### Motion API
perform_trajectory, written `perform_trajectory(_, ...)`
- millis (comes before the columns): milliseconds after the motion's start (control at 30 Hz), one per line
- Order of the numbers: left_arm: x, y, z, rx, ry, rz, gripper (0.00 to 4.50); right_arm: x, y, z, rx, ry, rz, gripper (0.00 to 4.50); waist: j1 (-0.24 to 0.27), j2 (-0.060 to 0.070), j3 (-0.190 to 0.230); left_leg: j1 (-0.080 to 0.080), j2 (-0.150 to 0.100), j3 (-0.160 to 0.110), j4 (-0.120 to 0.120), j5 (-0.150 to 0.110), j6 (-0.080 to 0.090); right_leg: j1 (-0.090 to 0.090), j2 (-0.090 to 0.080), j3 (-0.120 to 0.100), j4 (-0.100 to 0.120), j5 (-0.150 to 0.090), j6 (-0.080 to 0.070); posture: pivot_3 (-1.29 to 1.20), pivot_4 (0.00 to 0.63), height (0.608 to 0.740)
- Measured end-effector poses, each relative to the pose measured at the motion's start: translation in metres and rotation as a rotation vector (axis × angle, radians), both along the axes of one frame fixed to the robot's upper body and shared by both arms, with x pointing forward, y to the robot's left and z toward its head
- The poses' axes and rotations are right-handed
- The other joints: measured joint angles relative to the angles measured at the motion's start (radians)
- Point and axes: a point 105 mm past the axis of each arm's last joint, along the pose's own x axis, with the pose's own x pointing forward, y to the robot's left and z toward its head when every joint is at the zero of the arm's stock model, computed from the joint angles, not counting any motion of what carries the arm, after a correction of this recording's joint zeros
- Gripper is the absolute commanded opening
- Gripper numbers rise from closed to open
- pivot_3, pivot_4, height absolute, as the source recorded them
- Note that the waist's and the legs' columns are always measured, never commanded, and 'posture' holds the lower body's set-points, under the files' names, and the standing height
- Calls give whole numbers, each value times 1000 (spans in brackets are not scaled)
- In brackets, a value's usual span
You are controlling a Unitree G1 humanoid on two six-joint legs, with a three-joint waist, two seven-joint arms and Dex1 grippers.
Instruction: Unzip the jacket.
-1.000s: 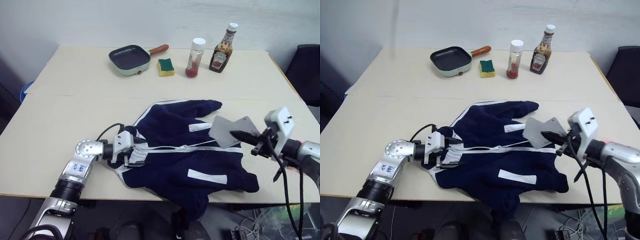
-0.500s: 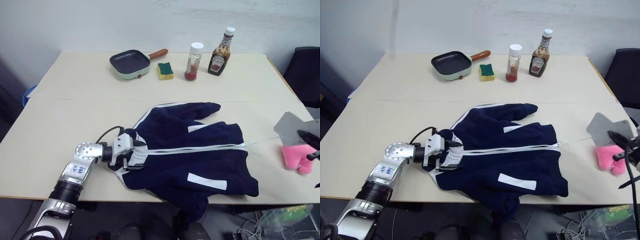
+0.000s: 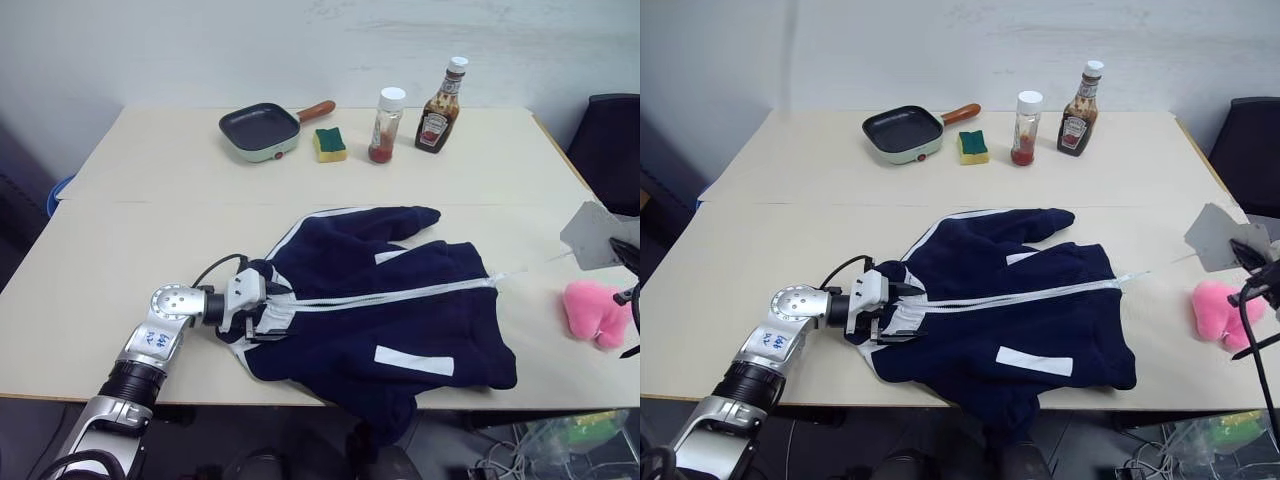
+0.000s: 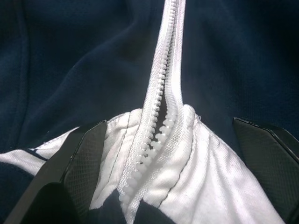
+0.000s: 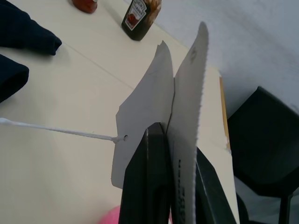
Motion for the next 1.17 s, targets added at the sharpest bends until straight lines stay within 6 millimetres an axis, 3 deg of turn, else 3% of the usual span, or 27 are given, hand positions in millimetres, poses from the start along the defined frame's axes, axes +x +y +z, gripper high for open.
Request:
perform_trajectory(167,1,1,0,2,0,-8,4500,4,-4,9,-26,-47,-14,8,-1,0,0,1,1,0,-1,0,0,0,0,0,0,0,0,0,150,740)
perform_trajectory(333,1,2,0,-1,-6,-14,4500,1,-5,-13,-1,53,-28,8,-2,0,0,0,1,0,-1,0,0,0,0,0,0,0,0,0,150,740)
perform_trajectory(433,-2,3,1,-36,22,-14,4500,-5,-2,-33,70,133,-22,641,-3,0,0,0,1,0,-2,0,-1,0,0,0,0,0,0,0,150,740)
perform_trajectory(567,-10,9,12,-137,103,-5,4500,-17,0,-43,87,193,-7,1906,-4,0,2,-3,2,0,-2,0,-1,-4,0,0,-1,0,0,0,150,740)
perform_trajectory(700,-13,29,58,-214,52,13,4500,-49,4,-24,109,184,91,3261,4,-3,6,-5,2,-2,-2,0,-1,-4,0,-2,-3,0,0,0,150,740)
perform_trajectory(800,-19,56,78,-159,29,38,4500,-71,25,1,85,137,261,4287,6,-5,8,-3,2,-2,-3,-1,-1,-1,0,-2,-5,0,0,0,150,740)
perform_trajectory(900,-27,86,70,-58,25,86,4500,-82,58,13,1,115,451,4461,-8,-8,9,-3,3,-1,-5,-2,1,1,0,-2,-5,0,0,0,150,740)
perform_trajectory(967,-34,97,55,-21,25,97,4500,-85,82,2,-48,145,577,4461,-6,-10,10,-1,3,-2,-5,-3,2,0,0,-2,-5,0,-1,0,150,740)
perform_trajectory(1033,-44,104,37,18,30,89,4500,-86,107,-24,-60,218,700,4461,-3,-15,12,-3,3,-3,-4,-3,2,-2,0,-3,-5,0,-1,0,150,740)
perform_trajectory(1167,-53,107,26,26,-5,105,4500,-80,130,-64,-58,264,798,4461,14,-17,14,-6,2,-4,-3,-3,1,-4,-3,-5,-6,-1,-1,0,150,740)
